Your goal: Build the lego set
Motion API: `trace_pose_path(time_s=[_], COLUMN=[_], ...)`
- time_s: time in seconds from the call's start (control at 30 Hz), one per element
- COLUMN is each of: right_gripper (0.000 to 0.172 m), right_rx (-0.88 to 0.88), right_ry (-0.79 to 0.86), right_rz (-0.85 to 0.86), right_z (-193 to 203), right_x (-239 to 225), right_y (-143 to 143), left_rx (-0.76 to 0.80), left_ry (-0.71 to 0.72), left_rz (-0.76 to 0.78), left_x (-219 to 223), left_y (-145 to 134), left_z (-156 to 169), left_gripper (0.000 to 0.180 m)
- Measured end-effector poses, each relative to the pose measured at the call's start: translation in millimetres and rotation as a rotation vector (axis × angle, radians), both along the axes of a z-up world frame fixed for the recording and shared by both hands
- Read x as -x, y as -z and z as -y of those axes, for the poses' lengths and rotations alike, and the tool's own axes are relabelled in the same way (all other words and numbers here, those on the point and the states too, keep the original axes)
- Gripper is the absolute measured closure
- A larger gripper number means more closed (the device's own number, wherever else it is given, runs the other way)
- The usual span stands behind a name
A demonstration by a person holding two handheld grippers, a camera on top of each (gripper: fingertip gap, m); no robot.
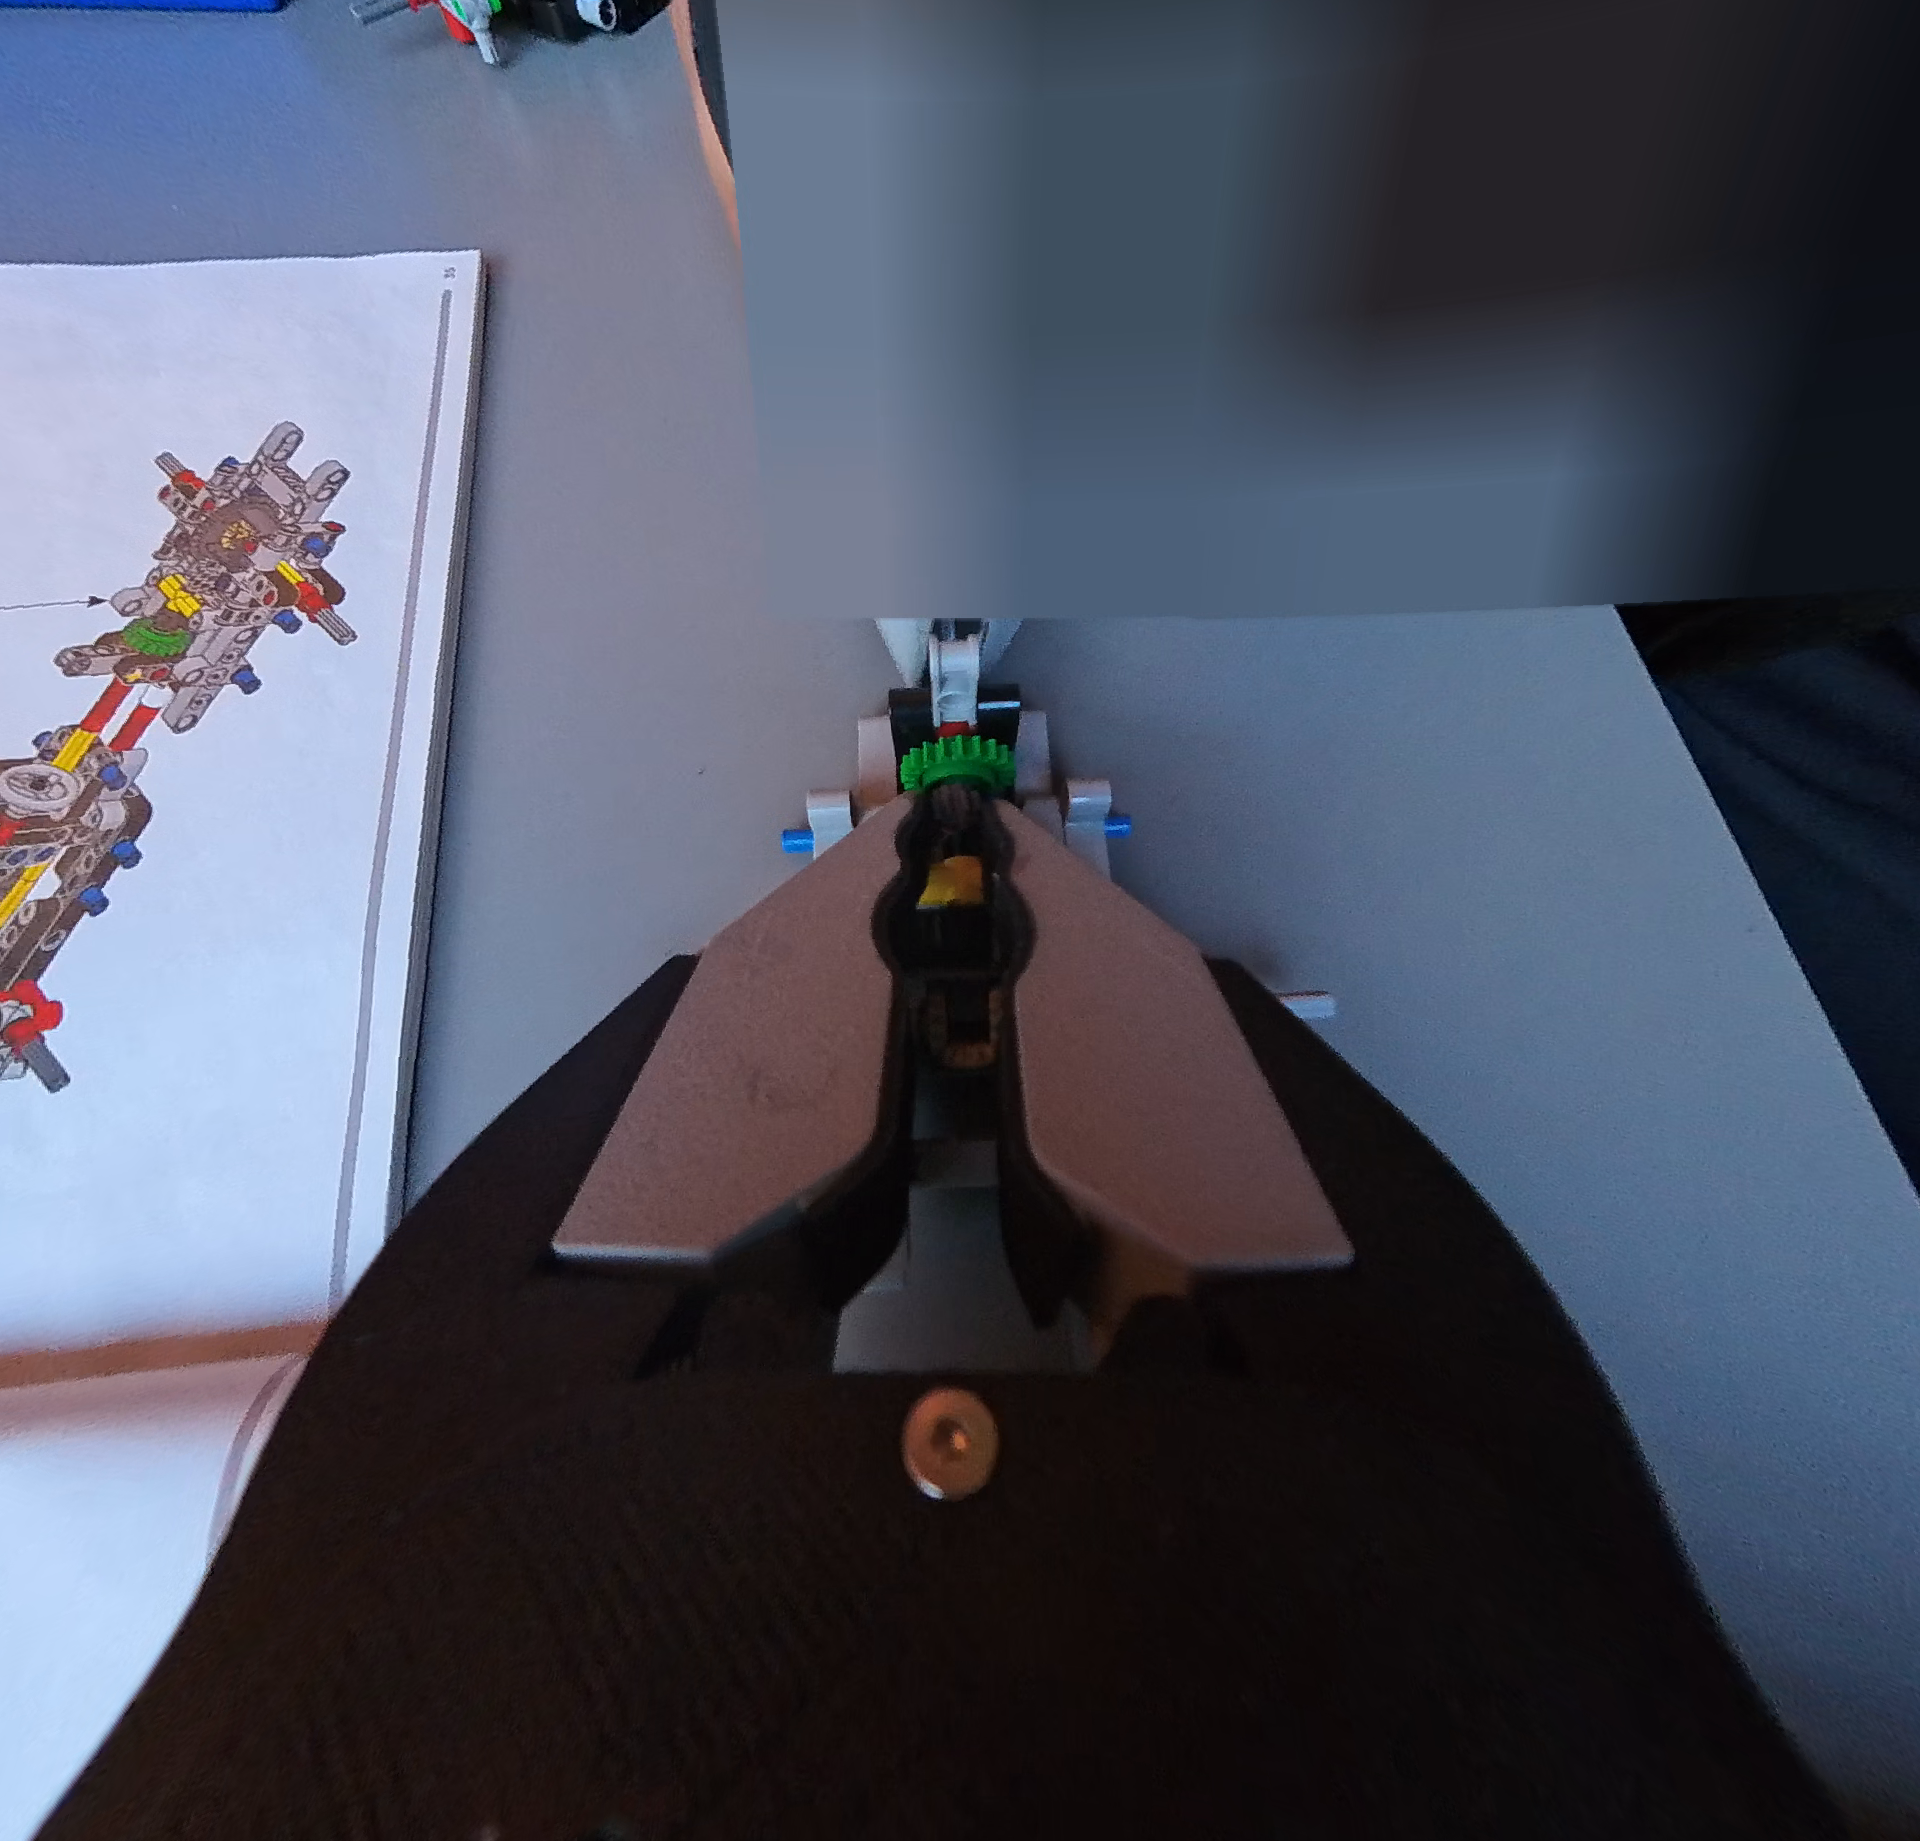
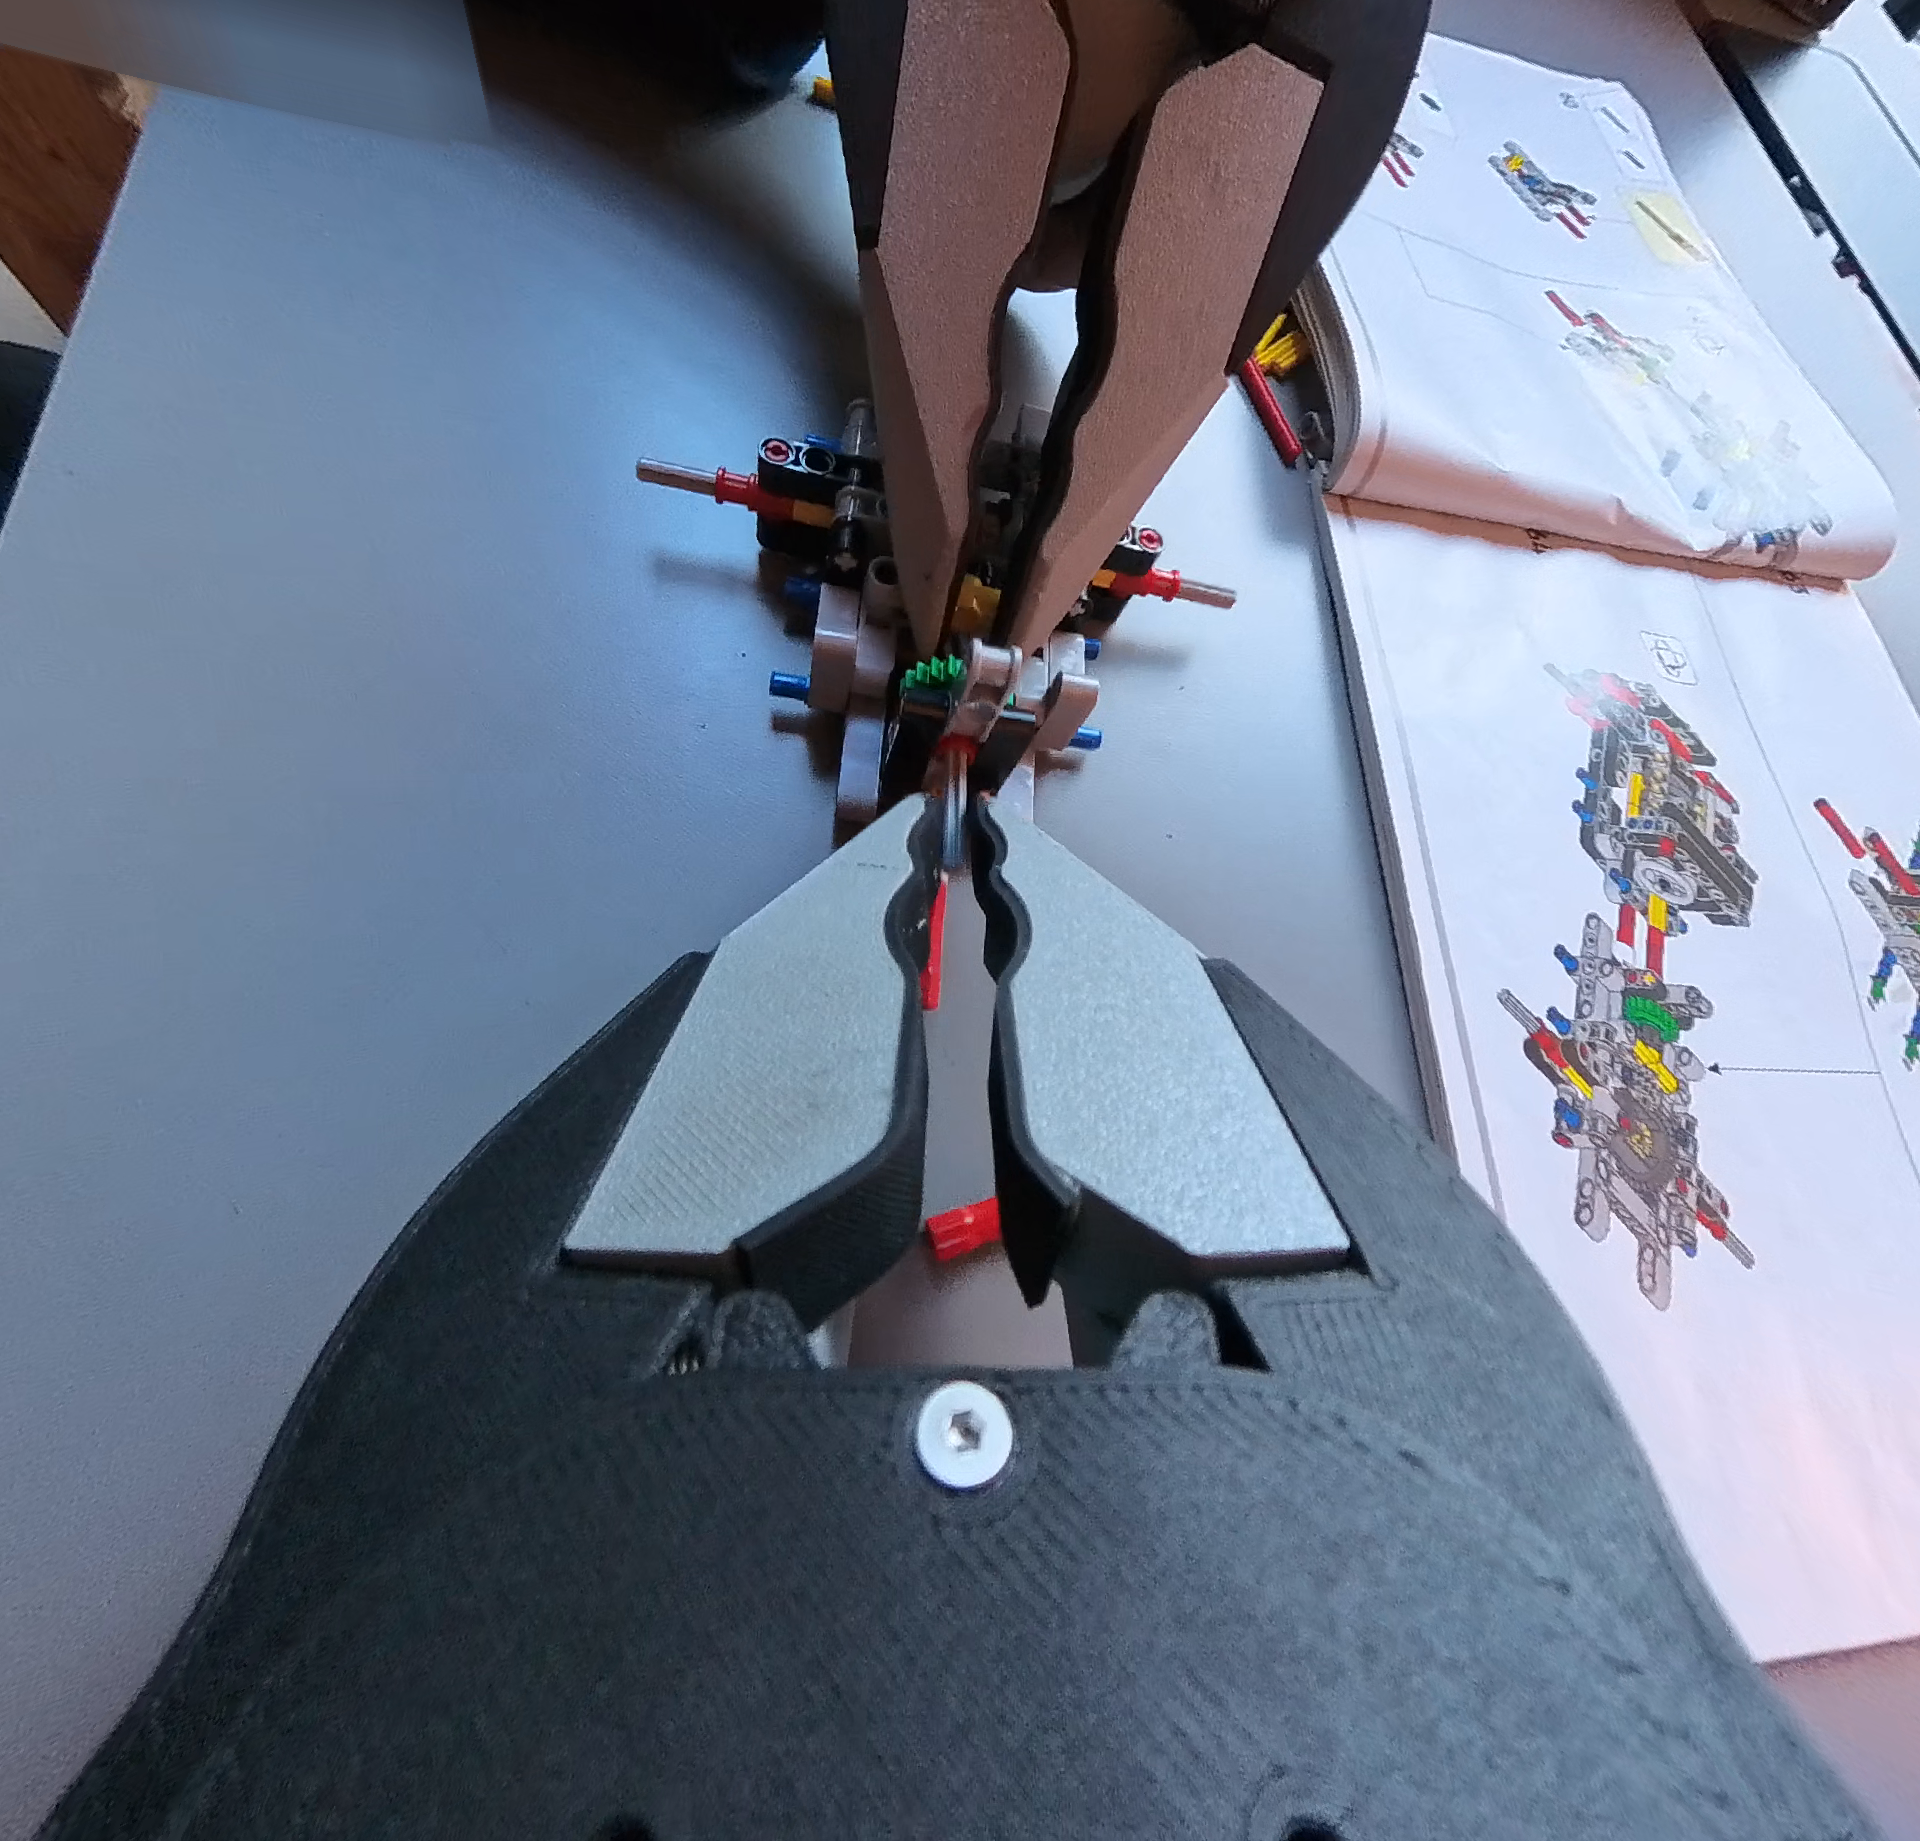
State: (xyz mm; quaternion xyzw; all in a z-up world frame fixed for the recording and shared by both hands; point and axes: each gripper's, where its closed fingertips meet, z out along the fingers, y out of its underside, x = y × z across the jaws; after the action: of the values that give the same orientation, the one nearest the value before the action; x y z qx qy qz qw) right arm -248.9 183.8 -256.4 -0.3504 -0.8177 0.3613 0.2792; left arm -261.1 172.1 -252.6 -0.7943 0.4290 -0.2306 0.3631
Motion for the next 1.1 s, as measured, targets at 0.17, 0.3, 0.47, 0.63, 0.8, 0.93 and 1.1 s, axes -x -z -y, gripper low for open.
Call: trace_pose_path(time_s=[0.17,0.3,0.47,0.63,0.8,0.93,1.1], right_gripper=[0.17,0.171,0.171,0.171,0.171,0.171,0.171], right_rx=[-0.007,0.001,-0.004,-0.005,0.0,0.013,0.007], right_ry=[0.004,0.005,-0.003,-0.007,-0.004,-0.002,0.0], right_rz=[0.003,0.003,0.004,0.003,0.004,0.014,0.009], right_z=[-1,-2,0,1,3,3,5], right_x=[1,1,-3,-2,2,4,6], right_y=[1,1,1,2,2,2,1], left_rx=[-0.008,-0.014,0.001,0.016,0.03,0.028,0.033], left_ry=[0.004,-0.001,0.01,0.002,0.01,0.013,0.01], left_rz=[-0.003,-0.003,-0.023,-0.023,-0.011,-0.018,-0.013], left_x=[2,7,4,3,0,-1,-1], left_y=[-4,-6,-2,0,0,1,1], left_z=[2,3,4,3,5,6,5], left_gripper=[0.175,0.176,0.176,0.175,0.175,0.175,0.175])
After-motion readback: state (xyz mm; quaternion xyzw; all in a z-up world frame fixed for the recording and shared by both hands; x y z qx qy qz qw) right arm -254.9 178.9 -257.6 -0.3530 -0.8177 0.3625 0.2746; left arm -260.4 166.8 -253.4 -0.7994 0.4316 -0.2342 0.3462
